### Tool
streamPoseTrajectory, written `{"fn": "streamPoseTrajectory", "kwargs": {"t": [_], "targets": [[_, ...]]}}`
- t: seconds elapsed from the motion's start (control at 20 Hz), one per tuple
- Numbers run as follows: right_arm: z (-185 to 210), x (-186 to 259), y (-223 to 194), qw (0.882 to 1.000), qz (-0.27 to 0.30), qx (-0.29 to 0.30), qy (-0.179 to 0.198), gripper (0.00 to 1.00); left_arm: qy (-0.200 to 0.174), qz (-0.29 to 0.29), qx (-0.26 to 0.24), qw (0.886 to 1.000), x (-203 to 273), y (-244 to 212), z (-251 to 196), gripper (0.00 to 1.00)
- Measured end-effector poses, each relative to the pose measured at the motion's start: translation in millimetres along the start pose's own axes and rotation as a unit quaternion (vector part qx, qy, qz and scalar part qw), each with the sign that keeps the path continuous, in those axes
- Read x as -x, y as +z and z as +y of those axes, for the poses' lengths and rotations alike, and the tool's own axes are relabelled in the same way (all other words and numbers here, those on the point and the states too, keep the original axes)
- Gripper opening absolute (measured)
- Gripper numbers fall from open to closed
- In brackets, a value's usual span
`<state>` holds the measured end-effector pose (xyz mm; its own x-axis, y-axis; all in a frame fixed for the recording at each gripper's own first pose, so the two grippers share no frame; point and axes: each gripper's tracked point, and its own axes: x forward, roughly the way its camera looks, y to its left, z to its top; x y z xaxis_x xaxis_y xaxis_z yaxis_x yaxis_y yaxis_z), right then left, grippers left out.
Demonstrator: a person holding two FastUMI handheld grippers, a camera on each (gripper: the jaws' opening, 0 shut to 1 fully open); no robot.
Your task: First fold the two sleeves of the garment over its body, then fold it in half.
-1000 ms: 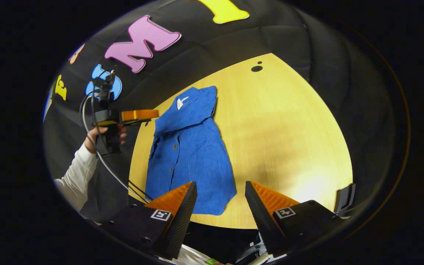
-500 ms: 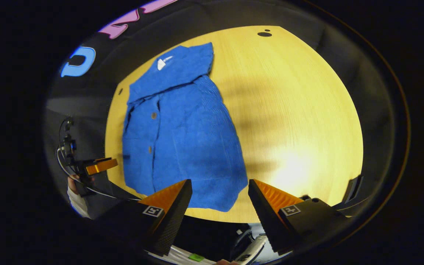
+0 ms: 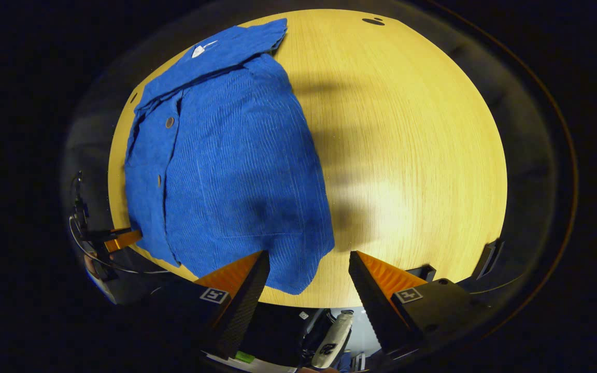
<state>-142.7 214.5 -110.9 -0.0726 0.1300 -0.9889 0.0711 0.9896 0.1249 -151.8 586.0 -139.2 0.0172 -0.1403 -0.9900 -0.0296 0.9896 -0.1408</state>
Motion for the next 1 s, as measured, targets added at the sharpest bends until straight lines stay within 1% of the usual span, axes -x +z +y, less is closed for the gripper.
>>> {"fn": "streamPoseTrajectory", "kwargs": {"t": [0.1, 0.2, 0.3, 0.35, 0.4, 0.45, 0.55, 0.6, 0.65, 0.7, 0.75, 0.85, 0.95, 1.0], "targets": [[-5.9, -9.9, -4.0, 1.0, 0.007, 0.006, -0.016, 0.99, 0.014, 0.01, -0.011, 1.0, -5.7, -4.0, 2.2, 0.84], [-6.0, -19.0, -6.4, 1.0, 0.01, 0.005, -0.021, 0.99, 0.018, 0.006, -0.022, 1.0, -5.3, -3.5, 2.4, 0.83], [-8.3, -27.5, -11.3, 0.999, 0.018, 0.01, -0.033, 0.99, 0.02, 0.008, -0.02, 1.0, -4.6, -2.7, 1.5, 0.83], [-6.1, -28.7, -9.5, 0.999, 0.008, 0.005, -0.037, 0.99, 0.019, 0.012, -0.018, 1.0, -5.0, -3.3, 1.8, 0.83], [-2.9, -31.8, -11.2, 0.999, 0.01, 0.002, -0.038, 1.0, 0.019, 0.013, -0.015, 1.0, -4.4, -2.2, 1.1, 0.82], [-2.1, -29.0, -14.7, 0.999, 0.014, 0.001, -0.04, 0.94, 0.02, 0.012, -0.014, 1.0, -5.0, -2.0, 0.7, 0.82], [2.0, -28.9, -17.2, 0.999, 0.02, -0.003, -0.037, 0.93, 0.021, 0.005, -0.014, 1.0, -5.0, -1.9, 0.5, 0.81], [6.7, -30.1, -17.6, 0.999, 0.022, -0.005, -0.033, 0.89, 0.021, -0.001, -0.014, 1.0, -4.5, -1.7, -0.3, 0.83], [13.0, -31.2, -17.3, 0.999, 0.025, 0.0, -0.026, 0.76, 0.021, -0.006, -0.014, 1.0, -4.9, -1.5, -1.8, 0.83], [19.2, -31.8, -16.8, 1.0, 0.024, 0.004, -0.016, 0.69, 0.019, -0.012, -0.018, 1.0, -5.1, -2.6, -0.5, 0.83], [29.3, -33.0, -16.2, 1.0, 0.023, 0.002, -0.001, 0.46, 0.019, -0.016, -0.025, 0.999, -0.9, -2.5, -2.0, 0.84], [29.4, -32.9, -15.8, 1.0, 0.011, 0.008, -0.004, 0.12, 0.006, -0.025, -0.024, 0.999, -5.3, 2.0, -11.7, 0.53], [29.6, -33.5, -15.8, 1.0, 0.004, 0.012, 0.003, 0.05, -0.014, -0.047, -0.003, 0.999, -7.0, 8.4, -17.8, 0.21], [29.4, -32.3, -15.5, 1.0, 0.001, 0.007, 0.01, 0.05, -0.028, -0.062, 0.004, 0.998, -5.2, 14.0, -20.0, 0.05]]}}
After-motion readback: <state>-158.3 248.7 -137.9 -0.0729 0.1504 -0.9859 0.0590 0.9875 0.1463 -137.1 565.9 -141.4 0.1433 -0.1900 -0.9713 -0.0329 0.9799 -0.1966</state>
